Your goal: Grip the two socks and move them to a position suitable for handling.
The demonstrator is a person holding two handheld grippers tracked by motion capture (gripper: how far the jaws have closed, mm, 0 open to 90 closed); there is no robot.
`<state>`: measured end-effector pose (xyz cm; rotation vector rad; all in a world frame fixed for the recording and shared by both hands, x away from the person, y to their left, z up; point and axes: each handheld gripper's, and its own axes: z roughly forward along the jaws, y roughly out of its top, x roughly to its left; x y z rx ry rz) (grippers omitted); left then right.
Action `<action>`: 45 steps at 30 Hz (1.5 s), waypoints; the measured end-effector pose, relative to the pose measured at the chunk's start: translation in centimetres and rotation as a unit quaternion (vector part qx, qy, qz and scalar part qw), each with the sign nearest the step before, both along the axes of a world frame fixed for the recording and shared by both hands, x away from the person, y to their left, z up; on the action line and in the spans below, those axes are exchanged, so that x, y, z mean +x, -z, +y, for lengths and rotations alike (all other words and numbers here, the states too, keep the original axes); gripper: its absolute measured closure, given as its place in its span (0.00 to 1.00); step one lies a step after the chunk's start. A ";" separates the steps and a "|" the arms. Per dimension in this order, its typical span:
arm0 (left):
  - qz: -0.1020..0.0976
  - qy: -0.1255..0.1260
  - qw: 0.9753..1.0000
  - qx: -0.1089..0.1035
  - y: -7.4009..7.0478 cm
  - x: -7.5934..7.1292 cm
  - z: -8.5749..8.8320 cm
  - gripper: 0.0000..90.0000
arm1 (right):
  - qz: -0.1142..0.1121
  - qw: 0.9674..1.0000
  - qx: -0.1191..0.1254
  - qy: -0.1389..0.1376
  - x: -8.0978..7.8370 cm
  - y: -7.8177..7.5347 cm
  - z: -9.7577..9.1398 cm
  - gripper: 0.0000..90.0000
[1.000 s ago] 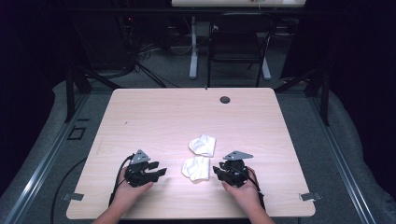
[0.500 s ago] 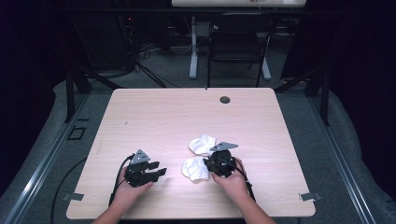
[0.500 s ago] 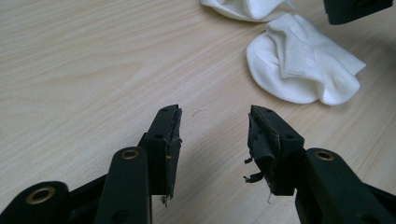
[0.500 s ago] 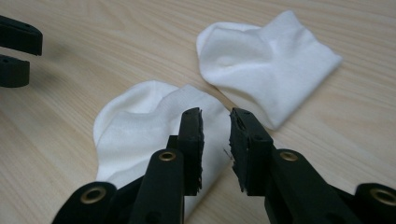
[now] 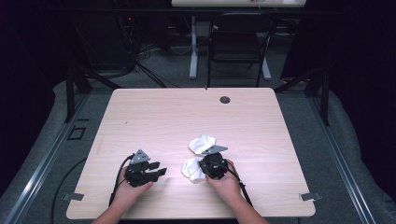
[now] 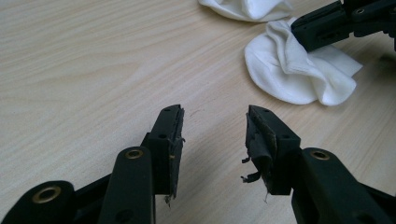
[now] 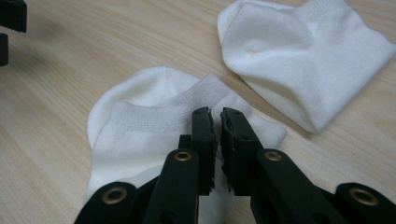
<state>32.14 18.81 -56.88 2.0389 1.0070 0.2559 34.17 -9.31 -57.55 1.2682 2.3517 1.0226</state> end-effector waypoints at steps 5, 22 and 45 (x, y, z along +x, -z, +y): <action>-0.005 0.002 1.000 0.002 0.0 0.0 -0.1 0.62 | 0.002 1.000 0.006 -0.008 -0.2 0.1 0.0 0.94; -0.005 0.008 1.000 -0.003 0.0 -0.2 -0.3 0.65 | 0.011 0.999 0.013 -0.050 -1.6 0.1 1.1 0.95; 0.001 0.030 1.000 0.002 0.1 -0.6 -1.0 0.70 | -0.002 0.996 0.021 -0.081 -2.1 0.2 2.6 0.90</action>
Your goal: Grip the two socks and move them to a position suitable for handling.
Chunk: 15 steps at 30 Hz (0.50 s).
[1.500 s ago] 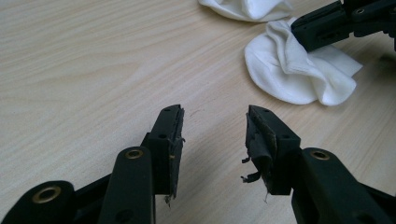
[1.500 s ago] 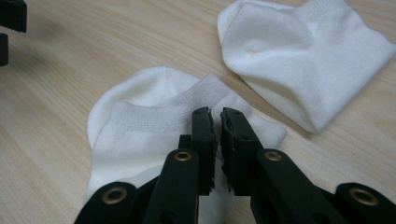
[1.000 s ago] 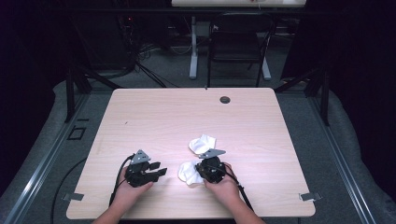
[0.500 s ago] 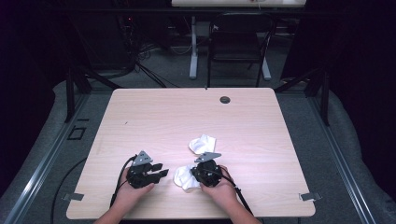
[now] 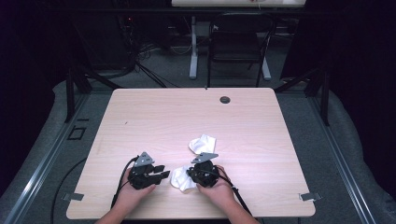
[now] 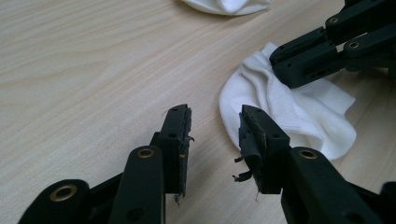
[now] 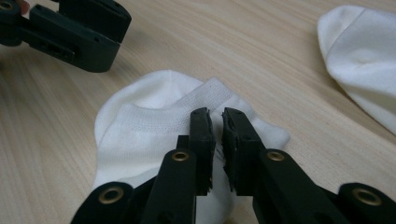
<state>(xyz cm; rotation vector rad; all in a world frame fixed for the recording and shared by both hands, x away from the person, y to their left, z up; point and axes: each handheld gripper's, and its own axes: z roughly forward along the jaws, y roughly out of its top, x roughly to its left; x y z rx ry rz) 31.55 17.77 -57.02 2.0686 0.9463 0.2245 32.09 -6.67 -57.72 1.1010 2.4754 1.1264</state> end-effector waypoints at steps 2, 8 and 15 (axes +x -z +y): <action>0.000 0.000 1.000 -0.002 0.0 0.0 -0.1 0.70 | 0.002 1.000 0.000 -0.001 0.0 -0.2 -0.1 0.89; -0.002 0.005 1.000 -0.003 0.1 -0.1 -0.4 0.75 | -0.011 1.000 0.021 0.000 -0.6 -1.1 0.1 0.85; 0.005 0.015 1.000 -0.004 0.3 -0.2 -1.0 0.79 | -0.011 1.000 0.025 -0.010 -1.3 -1.7 0.8 0.82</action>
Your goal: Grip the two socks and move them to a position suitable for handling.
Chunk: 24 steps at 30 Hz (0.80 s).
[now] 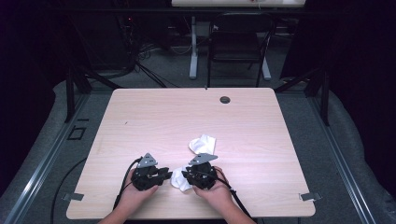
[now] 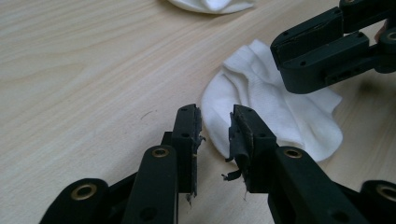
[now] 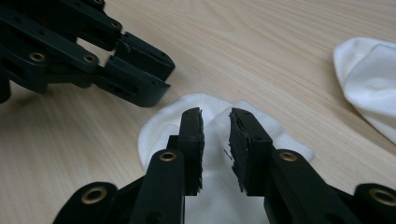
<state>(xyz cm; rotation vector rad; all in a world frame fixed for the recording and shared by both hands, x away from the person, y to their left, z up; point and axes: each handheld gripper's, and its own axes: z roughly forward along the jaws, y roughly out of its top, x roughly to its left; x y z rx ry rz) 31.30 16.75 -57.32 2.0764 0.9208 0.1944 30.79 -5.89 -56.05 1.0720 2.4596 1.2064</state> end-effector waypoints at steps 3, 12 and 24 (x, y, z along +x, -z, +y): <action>0.004 0.002 1.000 0.001 0.3 0.0 -0.4 0.79 | 0.000 1.000 -0.001 -0.005 -0.3 -0.1 0.3 0.81; 0.005 0.007 1.000 0.020 1.0 0.0 -1.0 0.83 | 0.007 1.000 -0.010 -0.019 -0.7 0.1 1.0 0.77; -0.002 0.012 1.000 0.025 1.1 -0.3 -1.2 0.96 | 0.012 0.999 -0.026 -0.043 -1.2 0.9 2.2 0.73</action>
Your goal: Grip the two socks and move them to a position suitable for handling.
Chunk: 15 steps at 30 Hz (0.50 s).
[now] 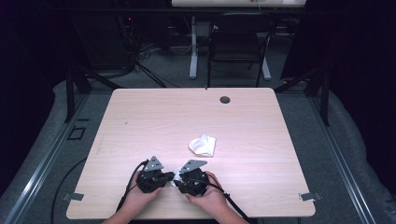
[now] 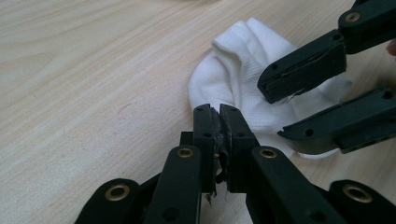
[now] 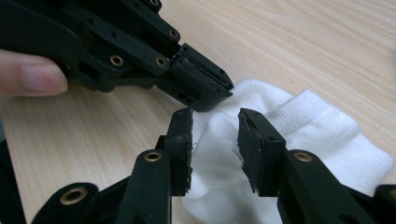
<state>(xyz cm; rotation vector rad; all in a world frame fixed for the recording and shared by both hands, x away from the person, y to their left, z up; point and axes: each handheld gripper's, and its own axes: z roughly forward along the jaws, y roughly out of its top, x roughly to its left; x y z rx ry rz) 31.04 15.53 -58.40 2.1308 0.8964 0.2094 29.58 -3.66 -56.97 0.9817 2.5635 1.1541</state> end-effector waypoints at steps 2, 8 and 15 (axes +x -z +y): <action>0.000 0.001 1.000 0.000 0.0 0.0 0.0 0.96 | -0.001 1.000 -0.003 0.001 0.0 0.2 0.1 0.73; 0.001 0.002 1.000 -0.002 0.0 0.0 0.0 0.97 | -0.002 1.000 -0.018 0.001 0.1 0.6 0.1 0.80; 0.002 0.002 1.000 -0.003 0.0 0.0 0.1 0.97 | -0.003 1.000 -0.019 0.003 0.1 0.8 -0.2 0.89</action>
